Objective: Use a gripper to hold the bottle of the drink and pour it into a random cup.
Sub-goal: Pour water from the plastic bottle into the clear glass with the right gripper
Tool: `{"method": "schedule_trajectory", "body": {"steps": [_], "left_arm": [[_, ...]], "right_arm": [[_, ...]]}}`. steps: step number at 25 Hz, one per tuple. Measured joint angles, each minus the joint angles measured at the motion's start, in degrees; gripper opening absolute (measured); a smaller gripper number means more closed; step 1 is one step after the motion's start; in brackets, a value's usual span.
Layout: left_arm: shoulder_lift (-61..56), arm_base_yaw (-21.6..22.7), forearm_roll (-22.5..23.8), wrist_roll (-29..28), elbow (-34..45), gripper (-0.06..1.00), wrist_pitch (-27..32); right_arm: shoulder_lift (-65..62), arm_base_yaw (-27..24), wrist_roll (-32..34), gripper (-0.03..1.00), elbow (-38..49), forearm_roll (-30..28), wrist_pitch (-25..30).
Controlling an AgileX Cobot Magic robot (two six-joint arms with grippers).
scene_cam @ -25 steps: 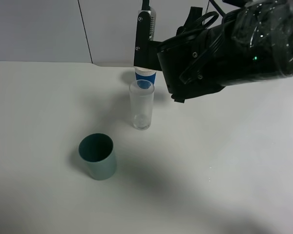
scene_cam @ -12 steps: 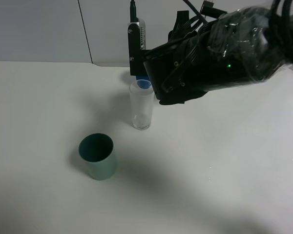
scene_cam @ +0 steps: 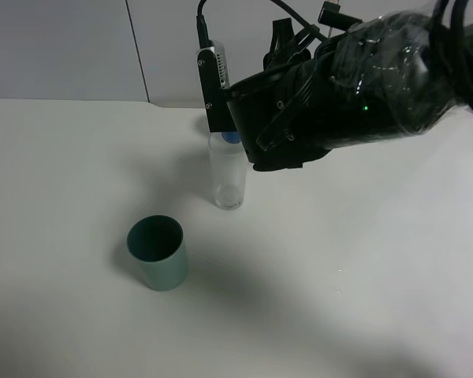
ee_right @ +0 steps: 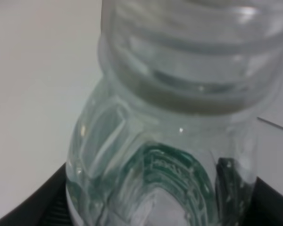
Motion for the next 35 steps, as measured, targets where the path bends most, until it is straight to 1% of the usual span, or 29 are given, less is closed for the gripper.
{"method": "schedule_trajectory", "body": {"steps": [11,17,35], "left_arm": [[0.0,0.0,0.0,0.0,0.0,0.98,0.0],[0.0,0.0,0.0,0.0,0.0,0.98,0.0],[0.0,0.0,0.0,0.0,0.0,0.98,0.0]], "right_arm": [[0.0,0.0,-5.8,0.57,0.0,0.0,0.9],[0.0,0.0,-7.5,0.57,0.0,0.0,1.2],[0.0,0.0,-8.6,0.57,0.0,0.0,1.6]]}}
